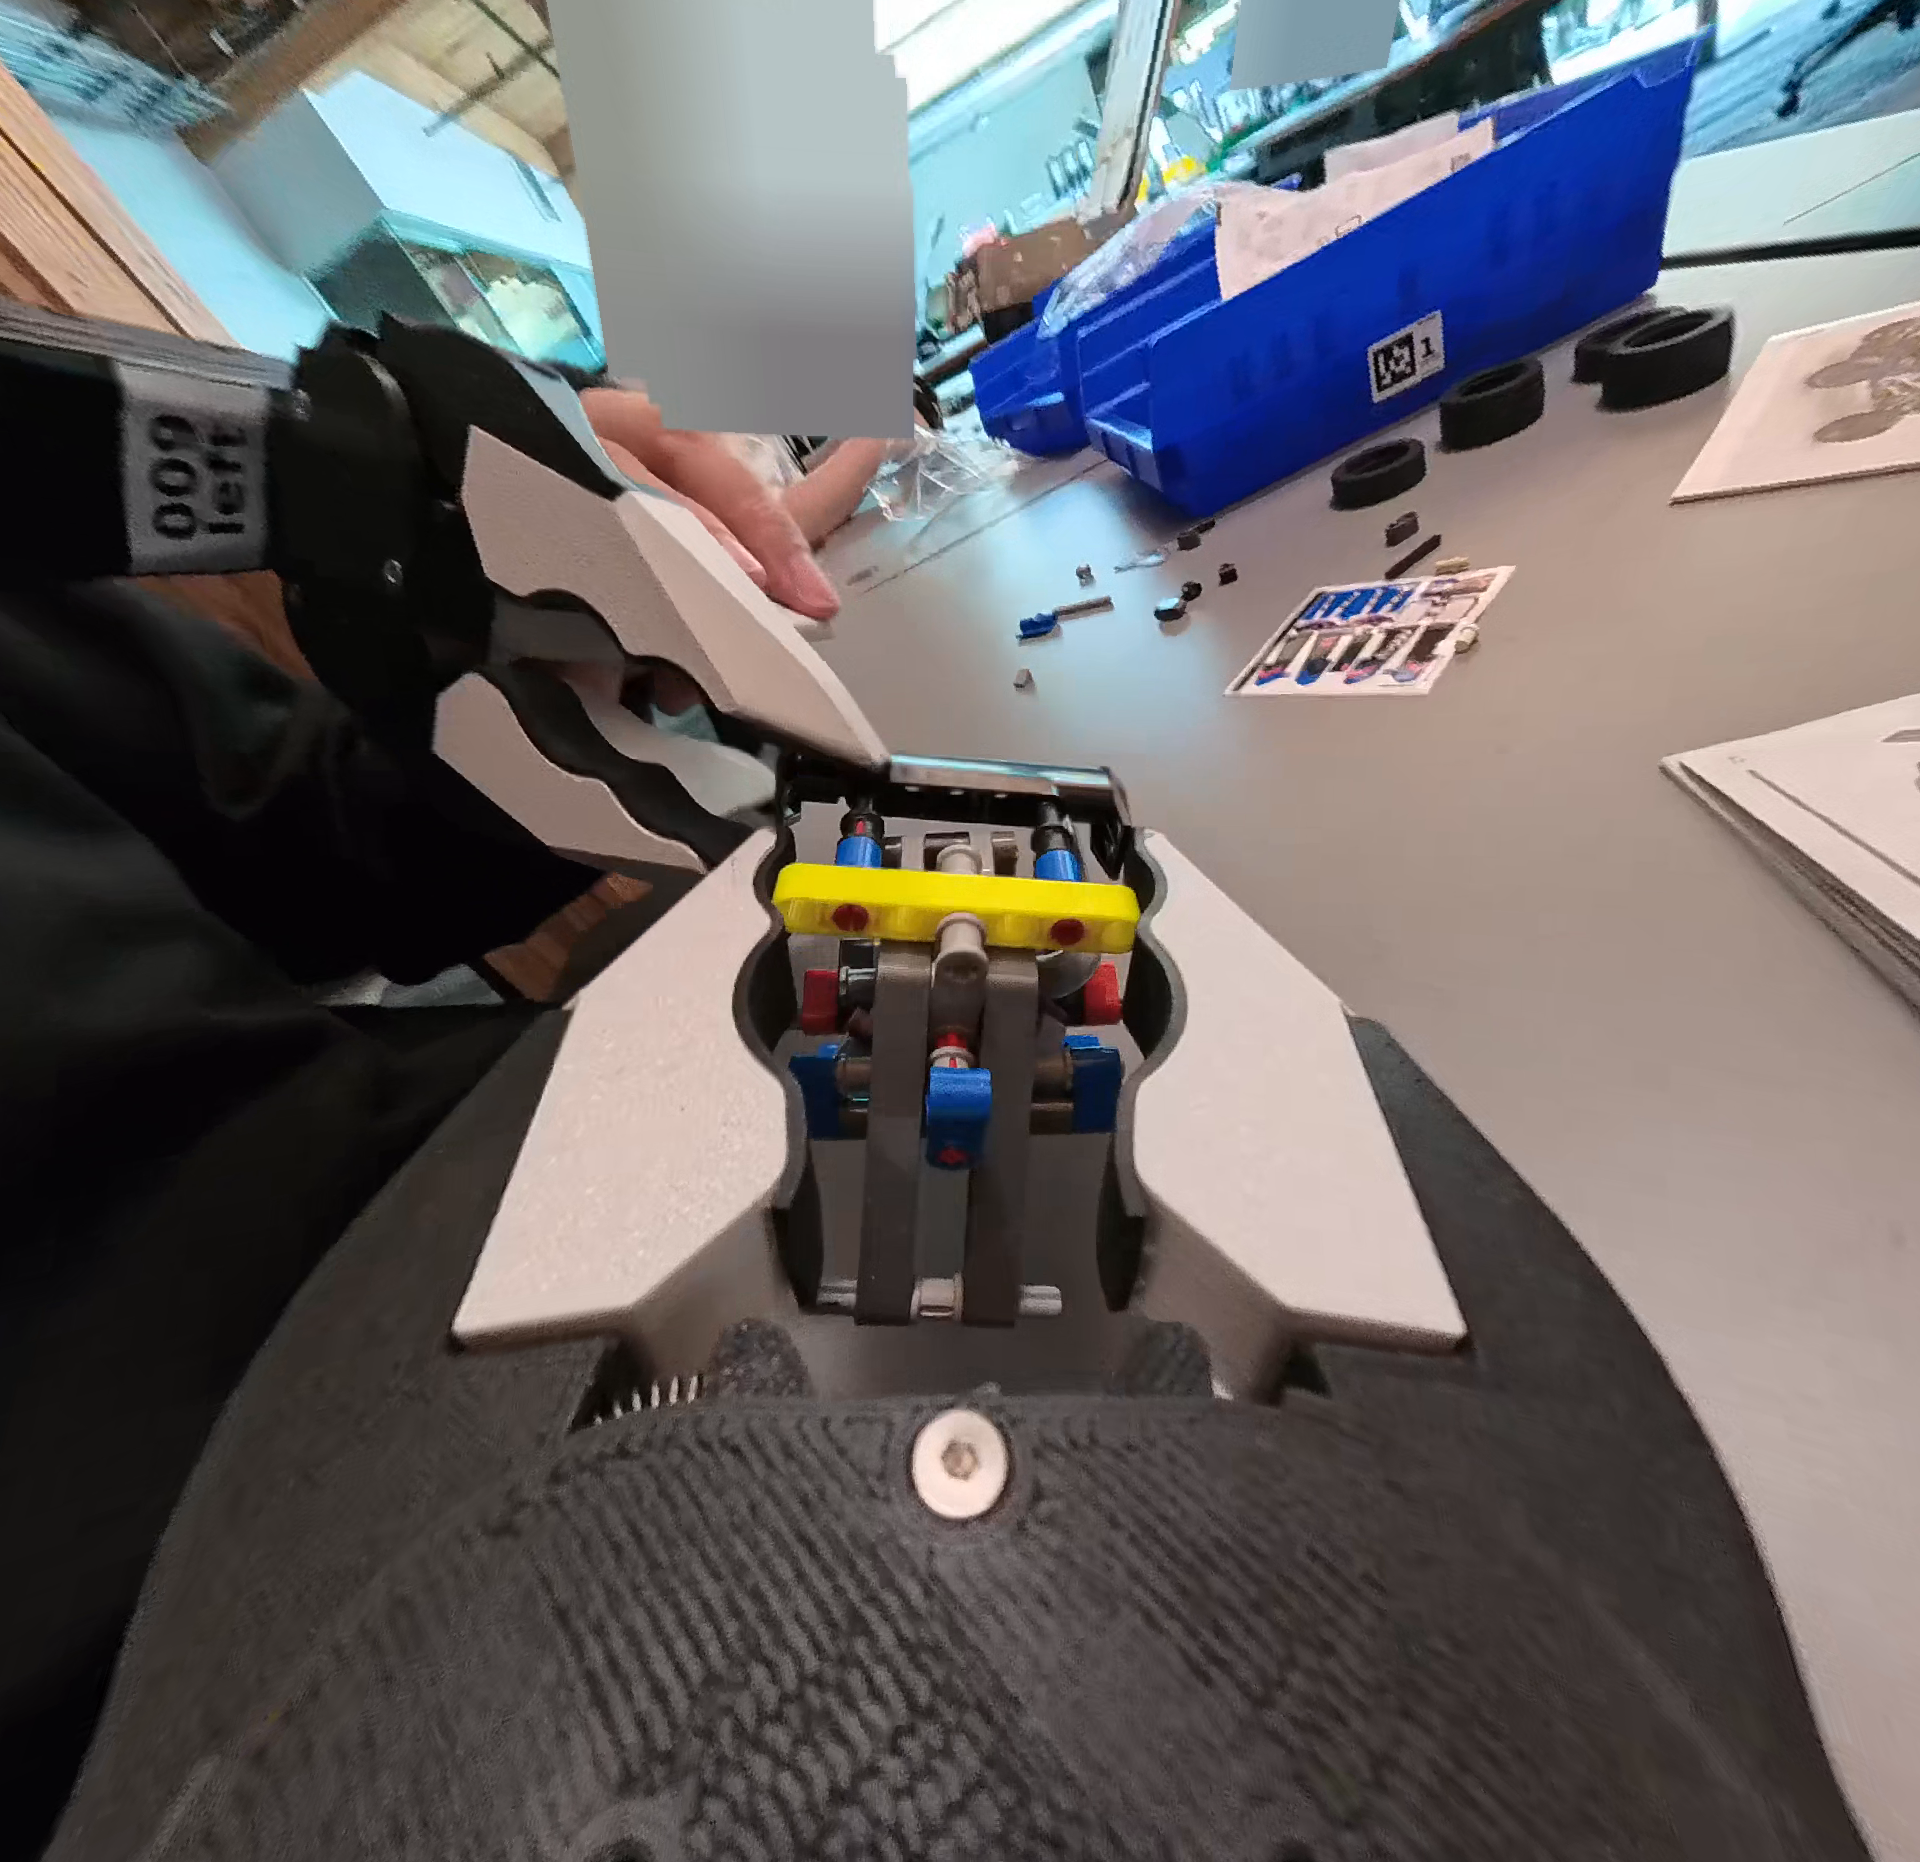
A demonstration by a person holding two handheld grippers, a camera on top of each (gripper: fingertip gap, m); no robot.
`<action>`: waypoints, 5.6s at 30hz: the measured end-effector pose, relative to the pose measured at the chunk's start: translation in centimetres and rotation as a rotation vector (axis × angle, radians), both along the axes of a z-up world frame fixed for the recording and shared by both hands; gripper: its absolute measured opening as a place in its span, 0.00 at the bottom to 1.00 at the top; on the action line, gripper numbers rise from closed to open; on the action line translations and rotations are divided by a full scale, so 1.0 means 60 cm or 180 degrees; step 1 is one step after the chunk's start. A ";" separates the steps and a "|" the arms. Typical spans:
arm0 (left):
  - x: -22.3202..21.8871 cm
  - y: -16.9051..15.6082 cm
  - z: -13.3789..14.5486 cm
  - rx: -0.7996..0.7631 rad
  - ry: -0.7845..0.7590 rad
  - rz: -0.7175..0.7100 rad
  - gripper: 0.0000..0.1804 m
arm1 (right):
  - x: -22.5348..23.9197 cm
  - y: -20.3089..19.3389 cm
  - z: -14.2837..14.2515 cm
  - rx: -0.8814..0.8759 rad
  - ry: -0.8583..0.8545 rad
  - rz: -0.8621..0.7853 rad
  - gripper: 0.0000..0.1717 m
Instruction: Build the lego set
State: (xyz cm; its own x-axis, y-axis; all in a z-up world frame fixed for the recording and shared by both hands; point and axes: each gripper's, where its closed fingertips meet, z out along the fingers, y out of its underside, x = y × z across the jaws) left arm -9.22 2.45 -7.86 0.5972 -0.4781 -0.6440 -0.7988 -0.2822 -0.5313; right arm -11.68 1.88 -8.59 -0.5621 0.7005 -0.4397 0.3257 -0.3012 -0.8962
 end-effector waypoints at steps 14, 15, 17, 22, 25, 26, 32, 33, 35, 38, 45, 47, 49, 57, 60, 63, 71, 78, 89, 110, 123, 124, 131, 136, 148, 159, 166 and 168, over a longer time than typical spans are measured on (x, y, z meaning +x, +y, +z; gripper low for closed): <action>0.016 0.024 -0.008 -0.0025 -0.0029 -0.0213 0.10 | 0.020 0.023 -0.012 -0.0615 -0.0293 0.0104 0.38; 0.012 0.028 -0.015 -0.0011 0.0060 -0.0185 0.10 | 0.017 0.025 -0.021 -0.0749 -0.0406 0.0121 0.38; 0.006 0.032 -0.022 0.0038 0.0112 -0.0162 0.10 | 0.016 0.026 -0.030 -0.0895 -0.0578 0.0157 0.38; 0.014 0.025 -0.041 -0.0022 -0.0201 -0.0278 0.11 | 0.027 0.023 -0.047 -0.0700 -0.0765 0.0215 0.37; 0.013 0.025 -0.047 0.0038 -0.0403 -0.0235 0.09 | 0.032 0.023 -0.057 -0.0646 -0.0890 0.0232 0.37; 0.014 0.024 -0.050 0.0032 -0.0438 -0.0252 0.09 | 0.033 0.022 -0.059 -0.0631 -0.0910 0.0245 0.37; 0.006 0.026 -0.048 0.0243 -0.0380 -0.0194 0.08 | 0.048 0.047 -0.053 -0.0405 -0.0758 0.0168 0.40; 0.004 0.026 -0.046 0.0260 -0.0386 -0.0175 0.08 | 0.053 0.059 -0.049 -0.0289 -0.0664 0.0098 0.41; -0.004 0.027 -0.039 0.0341 -0.0391 -0.0079 0.08 | 0.064 0.087 -0.038 0.0064 -0.0386 -0.0067 0.39; -0.007 0.026 -0.035 0.0316 -0.0510 0.0013 0.08 | 0.079 0.131 -0.017 0.0931 0.0141 -0.0512 0.34; -0.006 0.030 -0.027 0.0001 -0.0894 0.0235 0.07 | 0.110 0.090 -0.018 0.2116 0.0644 -0.0156 0.24; 0.000 0.030 -0.022 -0.0070 -0.1050 0.0204 0.07 | 0.105 0.102 -0.031 0.2411 0.0572 -0.0228 0.18; 0.005 0.030 -0.018 -0.0119 -0.1209 0.0142 0.07 | 0.105 0.108 -0.031 0.2503 0.0664 -0.0282 0.12; 0.006 0.040 -0.030 -0.0520 -0.1981 0.0127 0.07 | 0.108 0.094 -0.025 0.2222 0.0958 -0.0194 0.16; 0.007 0.047 -0.034 -0.0631 -0.2152 0.0132 0.07 | 0.106 0.086 -0.032 0.2086 0.0902 -0.0088 0.17; 0.008 0.050 -0.047 -0.0825 -0.2290 0.0118 0.07 | 0.097 0.092 -0.044 0.2179 0.0820 -0.0137 0.15; 0.002 0.061 -0.073 -0.1255 -0.2694 0.0048 0.07 | 0.104 0.094 -0.056 0.1972 0.0589 0.0196 0.13; -0.016 0.082 -0.091 -0.1401 -0.2931 -0.0217 0.07 | 0.086 0.093 -0.085 0.1771 0.0107 0.0780 0.11; -0.021 0.088 -0.088 -0.1200 -0.3015 -0.0731 0.07 | 0.044 0.121 -0.110 0.1629 -0.0306 0.1293 0.11; -0.062 0.101 -0.121 -0.1147 -0.2432 -0.0716 0.04 | 0.015 0.113 -0.093 0.1570 -0.0135 0.1002 0.05; -0.078 0.113 -0.114 -0.0913 -0.2466 -0.0481 0.05 | -0.003 0.125 -0.098 0.1532 -0.0294 0.0747 0.04; -0.078 0.112 -0.114 -0.0915 -0.2456 -0.0471 0.05 | -0.003 0.125 -0.098 0.1518 -0.0304 0.0750 0.04; -0.086 0.109 -0.117 -0.0998 -0.2530 -0.0539 0.04 | -0.010 0.125 -0.098 0.1420 -0.0377 0.0750 0.04; -0.091 0.109 -0.116 -0.0964 -0.2491 -0.0465 0.04 | -0.015 0.127 -0.098 0.1383 -0.0413 0.0711 0.04; -0.111 0.105 -0.129 -0.1121 -0.2589 -0.0318 0.03 | -0.031 0.125 -0.099 0.1201 -0.0574 0.0581 0.04; -0.125 0.098 -0.126 -0.1180 -0.2853 -0.0156 0.02 | -0.051 0.118 -0.099 0.0591 -0.0961 0.0286 0.03; -0.131 0.090 -0.132 -0.1393 -0.2961 -0.0183 0.02 | -0.059 0.112 -0.101 0.0535 -0.1012 0.0213 0.03; -0.130 0.087 -0.133 -0.1485 -0.2995 -0.0242 0.02 | -0.058 0.109 -0.102 0.0424 -0.1084 0.0309 0.03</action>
